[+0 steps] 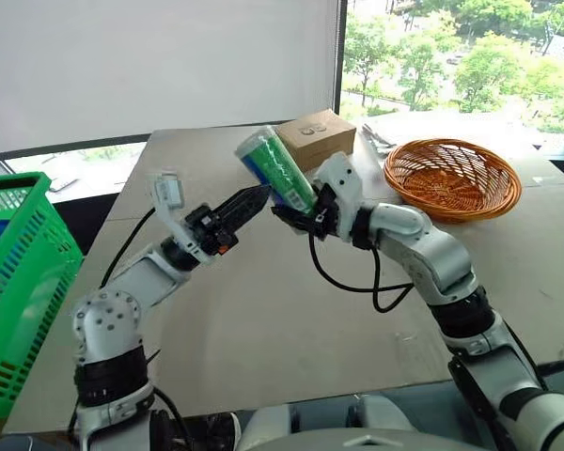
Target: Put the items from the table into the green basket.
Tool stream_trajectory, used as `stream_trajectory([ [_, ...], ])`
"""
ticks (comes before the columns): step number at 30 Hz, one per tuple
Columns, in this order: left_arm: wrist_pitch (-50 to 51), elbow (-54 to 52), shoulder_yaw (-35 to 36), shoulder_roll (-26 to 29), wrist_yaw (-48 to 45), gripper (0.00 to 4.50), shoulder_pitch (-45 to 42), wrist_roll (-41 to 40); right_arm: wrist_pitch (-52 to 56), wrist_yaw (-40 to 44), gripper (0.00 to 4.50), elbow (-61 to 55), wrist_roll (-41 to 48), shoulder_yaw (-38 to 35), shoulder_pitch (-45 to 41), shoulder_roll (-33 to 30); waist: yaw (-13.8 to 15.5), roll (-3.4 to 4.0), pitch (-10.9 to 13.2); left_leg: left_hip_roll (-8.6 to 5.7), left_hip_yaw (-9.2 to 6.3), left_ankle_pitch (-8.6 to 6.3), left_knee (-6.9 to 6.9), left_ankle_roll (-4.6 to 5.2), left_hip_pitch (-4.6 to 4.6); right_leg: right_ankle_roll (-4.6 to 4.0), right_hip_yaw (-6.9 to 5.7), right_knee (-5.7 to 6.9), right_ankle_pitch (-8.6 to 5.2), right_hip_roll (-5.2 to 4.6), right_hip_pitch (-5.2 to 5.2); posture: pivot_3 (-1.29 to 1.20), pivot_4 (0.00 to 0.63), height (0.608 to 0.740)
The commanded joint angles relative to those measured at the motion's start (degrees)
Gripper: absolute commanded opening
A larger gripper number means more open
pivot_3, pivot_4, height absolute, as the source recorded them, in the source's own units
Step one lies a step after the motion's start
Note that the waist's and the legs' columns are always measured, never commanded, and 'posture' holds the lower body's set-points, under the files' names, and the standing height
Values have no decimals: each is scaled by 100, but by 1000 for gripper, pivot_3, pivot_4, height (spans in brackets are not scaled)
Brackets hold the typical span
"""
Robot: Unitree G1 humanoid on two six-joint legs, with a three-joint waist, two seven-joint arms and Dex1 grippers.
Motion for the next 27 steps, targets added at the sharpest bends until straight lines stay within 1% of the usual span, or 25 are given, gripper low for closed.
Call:
stream_trajectory([
  [1,-265,215,-220,-243,328,3388,-285,237,-344,546,2246,-434,235,279,-81,253,-12,1,0,0,0,0,-1,-1,-1,0,0,-3,0,1,0,-12,0,740],
  [6,-737,428,-354,-312,158,3388,-434,785,-353,597,2246,-431,162,251,-58,285,-54,-5,1,-1,1,1,1,-1,-6,0,0,-9,0,-1,0,-30,0,740],
  [7,-756,452,-419,-282,49,3932,-433,846,-348,599,2245,-423,161,244,-54,288,-68,-5,1,-1,1,1,1,-1,-5,0,1,-9,0,-1,0,-30,0,740],
  [8,-773,462,-453,-289,14,4261,-448,861,-336,622,2245,-430,166,249,-46,280,-77,-5,1,-1,1,1,1,-1,-5,0,1,-8,0,0,0,-34,0,740],
  [9,-786,467,-473,-298,-7,4482,-459,864,-326,645,2245,-435,164,251,-39,278,-98,-5,1,-1,1,1,1,-1,-4,0,1,-7,0,0,0,-34,0,740],
  [14,-888,599,-490,-298,-167,4482,-612,910,-283,679,2245,-433,151,219,-28,304,-112,-5,1,0,1,1,2,-1,-5,0,2,-8,0,0,0,-42,0,740],
  [15,-865,605,-501,-288,-237,3887,-636,871,-270,676,2245,-432,157,199,-40,308,-112,-5,1,1,1,1,2,-1,-4,0,2,-7,0,1,0,-44,0,740],
  [16,-818,613,-498,-294,-264,3638,-652,801,-262,658,2245,-428,158,171,-53,317,-112,-5,1,1,1,1,2,-1,-5,0,2,-8,0,1,0,-47,0,740],
  [17,-786,621,-494,-299,-283,3140,-661,755,-258,646,2245,-425,158,153,-62,323,-112,-5,1,1,1,1,2,-1,-5,0,1,-8,0,1,-1,-47,0,740],
  [18,-770,617,-495,-308,-286,2810,-660,730,-254,644,2245,-435,160,140,-59,321,-117,-5,1,1,1,1,2,-1,-5,0,2,-8,0,1,-1,-45,0,740],
  [20,-828,613,-526,-298,-279,2212,-655,825,-250,599,3200,-411,134,86,-59,318,-122,-5,1,1,1,1,2,-1,-4,0,3,-7,0,0,0,-41,0,740],
  [21,-845,617,-531,-297,-272,2052,-657,844,-248,588,3485,-399,126,69,-61,316,-121,-5,1,1,1,1,2,-1,-4,0,3,-7,0,0,0,-41,0,740],
  [23,-883,591,-541,-301,-257,1845,-643,883,-249,572,4382,-372,103,42,-61,302,-119,-5,1,1,1,1,2,-1,-4,0,3,-6,0,1,-1,-32,0,740],
  [24,-902,563,-542,-299,-265,1825,-632,898,-241,541,4489,-344,88,13,-64,307,-116,-5,1,1,1,1,2,-1,-4,0,3,-6,0,1,-1,-28,0,740],
  [27,-1130,577,-421,-286,-15,1825,-708,1153,-90,519,4489,-356,175,-179,-40,221,-101,-5,1,0,1,1,2,-1,-5,0,3,-8,0,0,-1,-2,0,740],
])
